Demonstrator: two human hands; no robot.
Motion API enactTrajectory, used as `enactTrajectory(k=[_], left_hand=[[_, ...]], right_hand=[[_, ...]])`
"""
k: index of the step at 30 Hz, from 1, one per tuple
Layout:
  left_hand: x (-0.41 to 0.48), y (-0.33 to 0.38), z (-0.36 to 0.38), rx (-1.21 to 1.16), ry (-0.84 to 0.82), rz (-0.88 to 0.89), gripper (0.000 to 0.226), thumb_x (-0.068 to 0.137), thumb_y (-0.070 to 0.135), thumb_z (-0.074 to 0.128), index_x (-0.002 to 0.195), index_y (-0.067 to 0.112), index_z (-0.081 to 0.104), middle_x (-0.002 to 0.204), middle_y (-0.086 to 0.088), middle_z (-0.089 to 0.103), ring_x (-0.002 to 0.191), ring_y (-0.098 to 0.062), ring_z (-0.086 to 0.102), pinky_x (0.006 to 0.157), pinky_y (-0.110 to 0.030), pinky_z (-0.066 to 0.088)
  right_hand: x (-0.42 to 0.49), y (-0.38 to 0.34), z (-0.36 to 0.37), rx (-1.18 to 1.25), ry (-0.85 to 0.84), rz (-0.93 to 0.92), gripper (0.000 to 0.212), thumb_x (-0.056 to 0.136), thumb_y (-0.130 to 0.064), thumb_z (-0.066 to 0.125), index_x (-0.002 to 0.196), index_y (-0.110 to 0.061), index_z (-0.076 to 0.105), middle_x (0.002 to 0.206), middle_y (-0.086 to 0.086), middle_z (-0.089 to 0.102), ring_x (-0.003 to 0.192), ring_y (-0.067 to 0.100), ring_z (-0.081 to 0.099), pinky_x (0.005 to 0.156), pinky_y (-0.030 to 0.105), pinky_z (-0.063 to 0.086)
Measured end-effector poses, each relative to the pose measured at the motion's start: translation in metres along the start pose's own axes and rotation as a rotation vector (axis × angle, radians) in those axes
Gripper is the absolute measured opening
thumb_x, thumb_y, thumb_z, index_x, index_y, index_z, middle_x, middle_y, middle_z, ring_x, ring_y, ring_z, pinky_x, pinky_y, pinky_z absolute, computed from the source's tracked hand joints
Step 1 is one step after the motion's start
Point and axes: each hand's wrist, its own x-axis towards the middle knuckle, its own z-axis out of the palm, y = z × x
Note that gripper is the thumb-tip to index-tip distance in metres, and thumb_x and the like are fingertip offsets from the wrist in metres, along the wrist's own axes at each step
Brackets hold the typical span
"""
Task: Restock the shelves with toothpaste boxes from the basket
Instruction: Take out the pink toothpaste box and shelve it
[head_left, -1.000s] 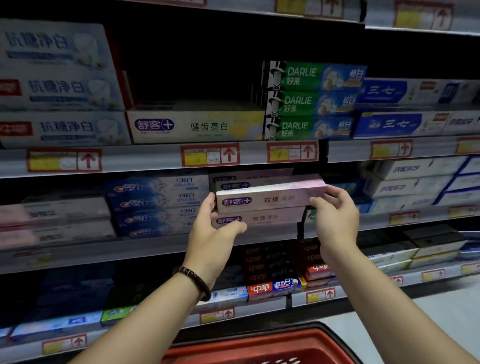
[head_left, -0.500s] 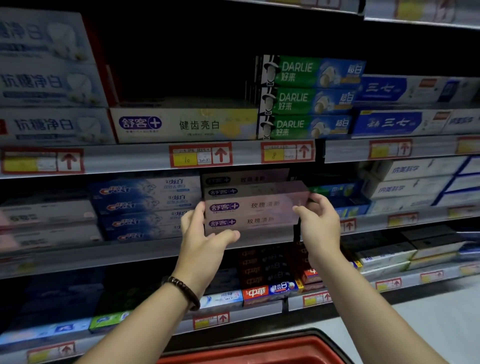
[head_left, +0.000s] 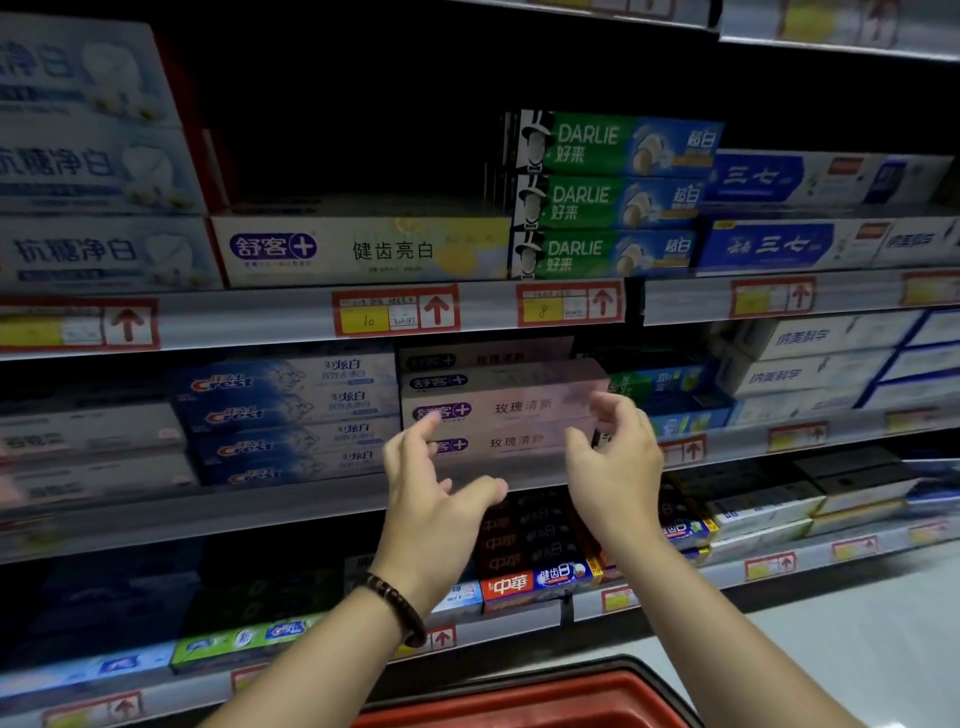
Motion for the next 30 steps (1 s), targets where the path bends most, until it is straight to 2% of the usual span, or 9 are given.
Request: enactTrajectory(k=[2, 5, 9, 11, 13, 15, 19, 27, 30], left_hand=[[0.002, -0.002, 0.002, -0.004, -0.03, 0.001, 0.08, 0.087, 0.013, 0.078, 0.154, 0.026, 0.037, 0.145, 0.019, 0.032, 0.115, 0.032, 0.035, 0.121, -0.037, 0.035], [0.004, -0.001, 0.001, -0.01, -0.04, -0.004, 0.086, 0.082, 0.024, 0.081, 0.156, 0.027, 0.037, 0.148, 0.02, 0.033, 0.114, 0.035, 0.035, 0.12, -0.033, 0.036], [0.011, 0.0, -0.002, -0.065, -0.064, -0.014, 0.094, 0.068, 0.039, 0.071, 0.156, 0.031, 0.039, 0.147, 0.022, 0.036, 0.112, 0.034, 0.038, 0.094, -0.01, 0.034], [0.015, -0.004, -0.003, -0.082, -0.074, -0.021, 0.096, 0.067, 0.042, 0.071, 0.157, 0.033, 0.038, 0.148, 0.023, 0.037, 0.124, 0.024, 0.038, 0.1, -0.016, 0.035], [0.019, -0.005, -0.004, -0.11, -0.067, -0.038, 0.1, 0.064, 0.046, 0.073, 0.157, 0.033, 0.038, 0.149, 0.022, 0.037, 0.137, 0.006, 0.04, 0.114, -0.033, 0.038], [0.024, -0.003, -0.004, -0.146, -0.061, -0.059, 0.105, 0.063, 0.044, 0.075, 0.159, 0.029, 0.035, 0.148, 0.019, 0.039, 0.138, -0.004, 0.044, 0.114, -0.045, 0.046], [0.031, 0.001, -0.004, -0.213, -0.096, -0.095, 0.102, 0.069, 0.034, 0.073, 0.161, 0.022, 0.031, 0.145, 0.013, 0.039, 0.127, -0.01, 0.056, 0.099, -0.046, 0.059], [0.038, -0.003, -0.013, -0.298, -0.194, -0.205, 0.106, 0.07, 0.029, 0.075, 0.163, 0.027, 0.026, 0.16, 0.004, 0.036, 0.126, -0.011, 0.059, 0.096, -0.047, 0.061], [0.042, -0.001, -0.016, -0.387, -0.255, -0.251, 0.108, 0.073, 0.025, 0.075, 0.165, 0.024, 0.019, 0.149, 0.004, 0.047, 0.13, -0.019, 0.06, 0.095, -0.052, 0.06]], right_hand=[[-0.003, 0.001, 0.005, -0.046, -0.066, -0.063, 0.041, 0.095, -0.019, 0.069, 0.135, -0.023, 0.061, 0.128, -0.009, 0.057, 0.115, 0.006, 0.052, 0.102, 0.029, 0.045], [-0.004, 0.003, 0.011, -0.108, -0.138, -0.124, 0.05, 0.096, -0.026, 0.069, 0.145, -0.021, 0.056, 0.137, -0.008, 0.054, 0.13, 0.012, 0.049, 0.111, 0.034, 0.042], [-0.002, 0.006, 0.016, -0.204, -0.212, -0.13, 0.06, 0.098, -0.035, 0.069, 0.152, -0.021, 0.049, 0.151, -0.005, 0.049, 0.147, 0.018, 0.036, 0.122, 0.05, 0.031], [0.0, 0.006, 0.018, -0.268, -0.238, -0.123, 0.062, 0.098, -0.04, 0.068, 0.154, -0.022, 0.045, 0.155, -0.007, 0.046, 0.151, 0.019, 0.029, 0.122, 0.054, 0.024], [0.001, 0.005, 0.02, -0.307, -0.261, -0.121, 0.063, 0.099, -0.043, 0.065, 0.154, -0.023, 0.042, 0.158, -0.008, 0.044, 0.152, 0.021, 0.024, 0.119, 0.054, 0.02], [0.003, 0.006, 0.023, -0.338, -0.273, -0.133, 0.064, 0.099, -0.047, 0.063, 0.154, -0.024, 0.04, 0.158, -0.008, 0.043, 0.151, 0.023, 0.021, 0.117, 0.053, 0.019], [0.005, 0.008, 0.027, -0.399, -0.304, -0.155, 0.06, 0.097, -0.054, 0.061, 0.146, -0.027, 0.04, 0.153, -0.008, 0.045, 0.145, 0.025, 0.024, 0.113, 0.055, 0.022], [0.012, 0.007, 0.027, -0.52, -0.371, -0.175, 0.04, 0.097, -0.065, 0.05, 0.111, -0.031, 0.034, 0.132, -0.004, 0.052, 0.137, 0.033, 0.028, 0.11, 0.058, 0.024], [0.015, 0.005, 0.026, -0.537, -0.375, -0.183, 0.04, 0.098, -0.066, 0.047, 0.108, -0.029, 0.035, 0.131, -0.002, 0.054, 0.136, 0.033, 0.028, 0.108, 0.057, 0.024]])
